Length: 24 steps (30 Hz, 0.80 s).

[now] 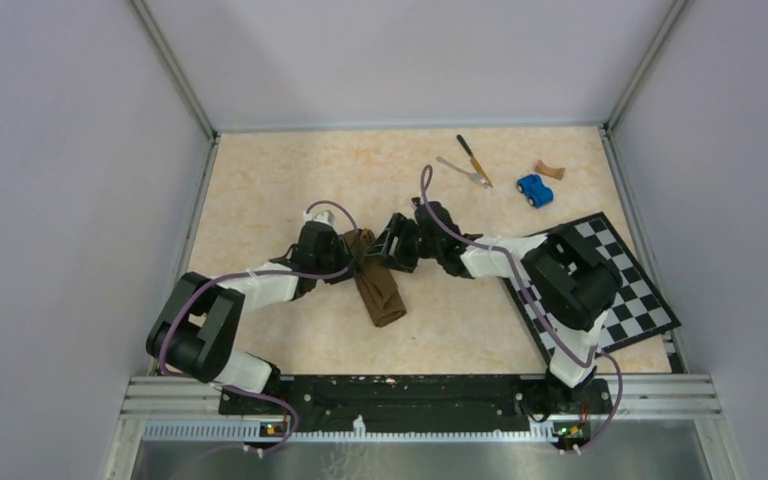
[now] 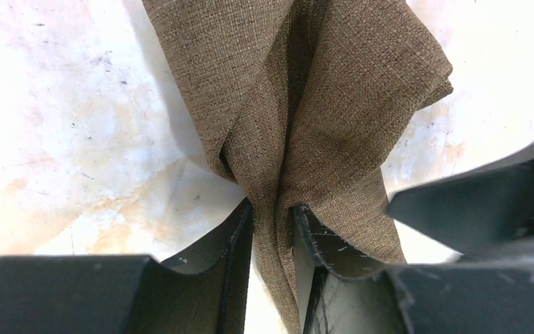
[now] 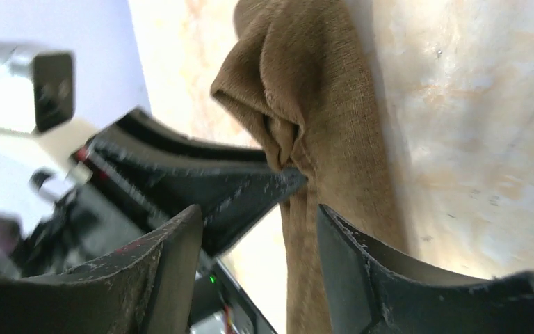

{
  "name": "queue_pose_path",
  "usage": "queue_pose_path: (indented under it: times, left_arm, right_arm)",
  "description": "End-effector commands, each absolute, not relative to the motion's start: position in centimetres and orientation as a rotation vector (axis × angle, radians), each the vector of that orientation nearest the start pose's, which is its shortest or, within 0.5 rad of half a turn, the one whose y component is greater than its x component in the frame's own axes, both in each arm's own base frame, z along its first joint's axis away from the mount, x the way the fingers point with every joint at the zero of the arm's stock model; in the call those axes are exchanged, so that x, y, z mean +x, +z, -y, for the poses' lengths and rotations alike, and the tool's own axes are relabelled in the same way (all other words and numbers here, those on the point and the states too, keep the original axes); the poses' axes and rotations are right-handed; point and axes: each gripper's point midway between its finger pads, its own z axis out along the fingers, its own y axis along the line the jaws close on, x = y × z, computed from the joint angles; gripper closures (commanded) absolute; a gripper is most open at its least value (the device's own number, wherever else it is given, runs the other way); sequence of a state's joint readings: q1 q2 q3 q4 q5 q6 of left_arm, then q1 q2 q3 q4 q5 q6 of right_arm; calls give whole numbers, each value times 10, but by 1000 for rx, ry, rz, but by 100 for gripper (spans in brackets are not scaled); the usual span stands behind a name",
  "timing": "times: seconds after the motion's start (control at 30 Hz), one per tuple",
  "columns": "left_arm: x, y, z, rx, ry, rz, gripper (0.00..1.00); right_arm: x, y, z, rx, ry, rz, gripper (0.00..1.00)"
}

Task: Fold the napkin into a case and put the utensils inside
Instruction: Fold the 2/3-rectangle-folded napkin at the center of the board.

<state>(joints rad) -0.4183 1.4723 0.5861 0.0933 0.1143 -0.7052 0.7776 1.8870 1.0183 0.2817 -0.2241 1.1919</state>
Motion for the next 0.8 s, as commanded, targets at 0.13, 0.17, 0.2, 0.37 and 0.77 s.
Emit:
queue_pose_path:
  times: [0.13,0.17,0.2,0.37,0.77]
  left_arm:
    - [276,6,169,-311,-595,-2526,70]
    - [275,6,170,-316,-604,-2528,72]
    - [275,6,170,-322,-610,-2528,73]
    - [271,4,168,-349,-607,-2529,75]
    - [265,20,176,-371,-713,-2488,73]
  right_arm:
    - [245,116,-376,-428,1511,-2271,41]
    - [241,115,-376,-445,1514,-2278,44]
    - [239,113,-375,-449,1521,-2281,47]
    - [231,96,-383,-463,1554,-2308,69]
    - [198,24,-398,-420,1535,-2438,92]
